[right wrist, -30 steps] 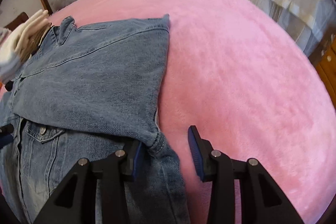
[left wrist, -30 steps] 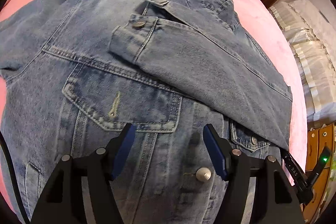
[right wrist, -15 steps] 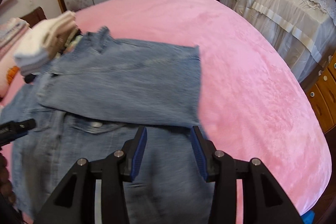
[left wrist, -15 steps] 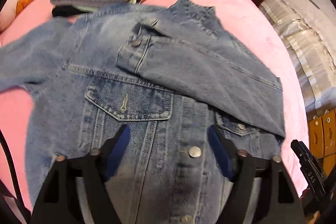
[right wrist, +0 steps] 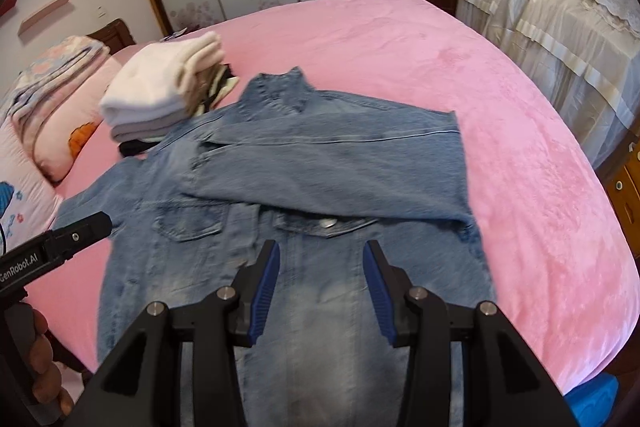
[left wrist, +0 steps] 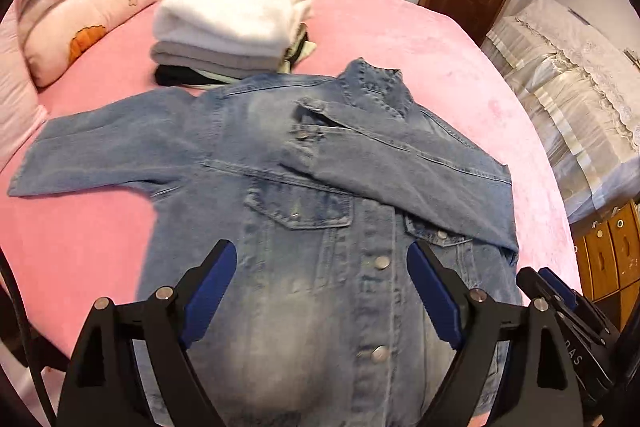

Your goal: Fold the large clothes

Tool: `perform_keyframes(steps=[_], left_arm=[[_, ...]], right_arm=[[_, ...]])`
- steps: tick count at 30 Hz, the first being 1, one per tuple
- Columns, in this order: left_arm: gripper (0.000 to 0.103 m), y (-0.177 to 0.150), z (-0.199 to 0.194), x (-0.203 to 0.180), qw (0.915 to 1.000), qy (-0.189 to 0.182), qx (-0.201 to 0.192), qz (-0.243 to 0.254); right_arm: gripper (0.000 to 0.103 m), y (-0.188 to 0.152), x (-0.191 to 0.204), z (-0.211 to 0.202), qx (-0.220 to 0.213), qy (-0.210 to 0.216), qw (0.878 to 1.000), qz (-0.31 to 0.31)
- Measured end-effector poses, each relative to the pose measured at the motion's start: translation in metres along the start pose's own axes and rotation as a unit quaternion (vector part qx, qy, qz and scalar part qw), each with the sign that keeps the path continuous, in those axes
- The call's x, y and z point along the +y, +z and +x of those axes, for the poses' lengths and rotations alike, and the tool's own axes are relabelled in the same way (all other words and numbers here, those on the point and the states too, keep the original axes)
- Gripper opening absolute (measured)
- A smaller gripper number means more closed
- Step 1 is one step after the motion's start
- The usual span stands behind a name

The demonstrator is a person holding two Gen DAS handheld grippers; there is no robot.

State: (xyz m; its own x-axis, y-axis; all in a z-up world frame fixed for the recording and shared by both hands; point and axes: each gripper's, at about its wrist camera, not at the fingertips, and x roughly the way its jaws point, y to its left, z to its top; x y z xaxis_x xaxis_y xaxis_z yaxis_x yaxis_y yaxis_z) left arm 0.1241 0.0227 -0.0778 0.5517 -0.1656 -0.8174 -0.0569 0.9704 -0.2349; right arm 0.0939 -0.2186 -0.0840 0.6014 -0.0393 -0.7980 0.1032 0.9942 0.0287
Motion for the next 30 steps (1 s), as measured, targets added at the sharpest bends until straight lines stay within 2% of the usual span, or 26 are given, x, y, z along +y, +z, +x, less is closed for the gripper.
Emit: perform_keyframes(steps=[7, 12, 18, 25, 28, 30], left_arm=[[0.086, -0.009, -0.032, 0.048, 0.9992, 0.035, -0.020, 0.007], [0.086, -0.009, -0.046, 0.102, 0.9979, 0.048, -0.032, -0.028], [0.086, 0.002, -0.052, 0.174, 0.9919, 0.082, -0.053, -0.082], [0.086, 0.022, -0.030, 0.259, 0.9769, 0.116, -0.053, -0.172], [0.086, 0.025, -0.008, 0.298, 0.9655, 0.133, -0.045, -0.219], [0.086, 0.023, 0.010, 0.326, 0.9536, 0.138, -0.038, -0.265]], right_arm=[[0.044, -0.008, 0.064, -0.017, -0.002, 0.019, 0.999, -0.047], [0.044, -0.010, 0.118, -0.017, -0.002, 0.036, 0.995, -0.088], [0.044, -0.002, 0.186, -0.007, -0.008, 0.065, 0.987, -0.144], [0.044, 0.019, 0.262, 0.016, -0.024, 0.101, 0.978, -0.181], [0.044, 0.021, 0.285, 0.027, -0.024, 0.115, 0.974, -0.196], [0.044, 0.021, 0.300, 0.040, -0.019, 0.116, 0.971, -0.208]])
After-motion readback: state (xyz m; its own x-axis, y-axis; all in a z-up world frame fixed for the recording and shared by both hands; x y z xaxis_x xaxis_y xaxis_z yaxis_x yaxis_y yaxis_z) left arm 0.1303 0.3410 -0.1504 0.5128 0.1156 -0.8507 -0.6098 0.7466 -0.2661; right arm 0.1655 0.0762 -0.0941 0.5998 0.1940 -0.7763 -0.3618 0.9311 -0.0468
